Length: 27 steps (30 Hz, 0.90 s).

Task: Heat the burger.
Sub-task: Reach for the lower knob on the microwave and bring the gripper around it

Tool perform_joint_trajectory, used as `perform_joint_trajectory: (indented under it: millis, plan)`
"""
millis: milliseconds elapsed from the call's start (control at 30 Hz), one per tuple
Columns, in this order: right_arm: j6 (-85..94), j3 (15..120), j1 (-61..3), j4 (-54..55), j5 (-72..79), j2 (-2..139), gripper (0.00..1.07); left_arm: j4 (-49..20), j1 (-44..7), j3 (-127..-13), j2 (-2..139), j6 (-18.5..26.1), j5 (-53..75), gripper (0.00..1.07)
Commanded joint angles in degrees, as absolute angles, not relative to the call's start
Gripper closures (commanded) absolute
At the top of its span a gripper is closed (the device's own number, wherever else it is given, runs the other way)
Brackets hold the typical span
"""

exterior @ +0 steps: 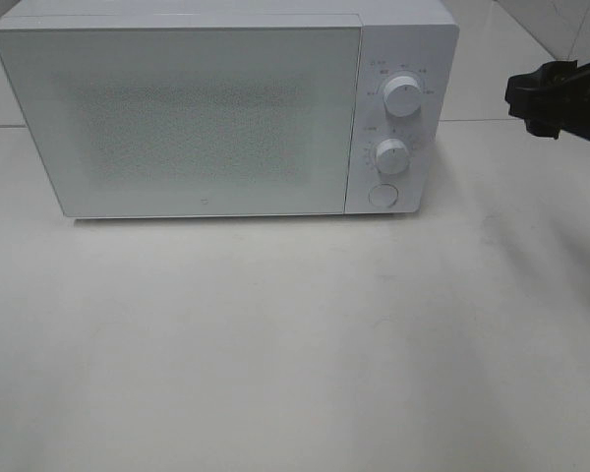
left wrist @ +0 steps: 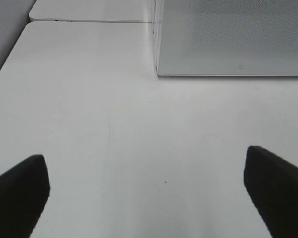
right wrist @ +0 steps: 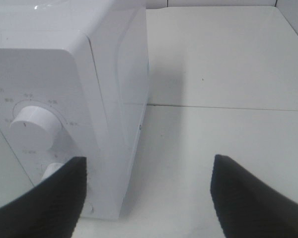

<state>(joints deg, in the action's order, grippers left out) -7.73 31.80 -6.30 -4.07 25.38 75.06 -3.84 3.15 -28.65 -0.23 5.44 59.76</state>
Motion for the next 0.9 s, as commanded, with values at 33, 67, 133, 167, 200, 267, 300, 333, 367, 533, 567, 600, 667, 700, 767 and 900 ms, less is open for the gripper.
perform_joint_trajectory:
  millis: [33,67,133,167,200,267,300,333,367,533,567,600,667,700,767,900]
  plan:
    - [-6.3,30.8,-6.8,-0.4,30.7,75.9,0.38,-4.6,3.0,-28.5,-1.7,5.2,59.5,0.06]
    - [-5.0,29.9,-7.4,1.1,33.0,76.2,0.38,-4.6,3.0,-28.5,-1.7,5.2,59.5,0.06]
    - [-1.1,27.8,-8.9,4.7,39.4,76.8,0.38,-4.6,3.0,-28.5,-1.7,5.2,59.5,0.06]
    - [1.3,26.6,-10.1,6.8,42.4,77.2,0.38,-4.6,3.0,-28.5,-1.7,5.2,59.5,0.06]
    - [6.1,24.9,-12.7,10.6,47.0,78.3,0.38,-4.6,3.0,-28.5,-1.7,5.2,59.5,0.06]
    - [9.6,23.6,-15.3,14.8,50.4,79.4,0.38,-4.6,3.0,-28.5,-1.7,5.2,59.5,0.06]
    - [10.9,23.3,-16.7,16.9,51.4,80.0,0.38,-4.6,3.0,-28.5,-1.7,5.2,59.5,0.06]
    - [10.9,23.3,-16.7,16.9,51.4,80.0,0.38,-4.6,3.0,-28.5,-1.7,5.2,59.5,0.06]
    - [12.8,23.0,-19.4,20.3,52.4,81.1,0.38,-4.6,3.0,-28.5,-1.7,5.2,59.5,0.06]
    - [15.0,23.0,-23.6,26.1,53.9,83.4,0.38,-4.6,3.0,-28.5,-1.7,5.2,59.5,0.06]
    - [15.8,23.0,-25.6,28.4,55.8,84.5,0.38,-4.6,3.0,-28.5,-1.7,5.2,59.5,0.06]
    - [16.0,23.0,-26.7,29.2,57.2,85.0,0.38,-4.6,3.0,-28.5,-1.7,5.2,59.5,0.06]
    - [16.3,23.0,-28.8,31.2,60.6,86.5,0.38,-4.6,3.0,-28.5,-1.7,5.2,59.5,0.06]
    - [16.3,23.0,-29.7,32.1,62.1,87.1,0.38,-4.6,3.0,-28.5,-1.7,5.2,59.5,0.06]
    - [16.3,23.0,-31.7,34.7,64.9,88.9,0.38,-4.6,3.0,-28.5,-1.7,5.2,59.5,0.06]
    - [16.4,23.0,-36.6,40.5,70.1,91.8,0.38,-4.6,3.0,-28.5,-1.7,5.2,59.5,0.06]
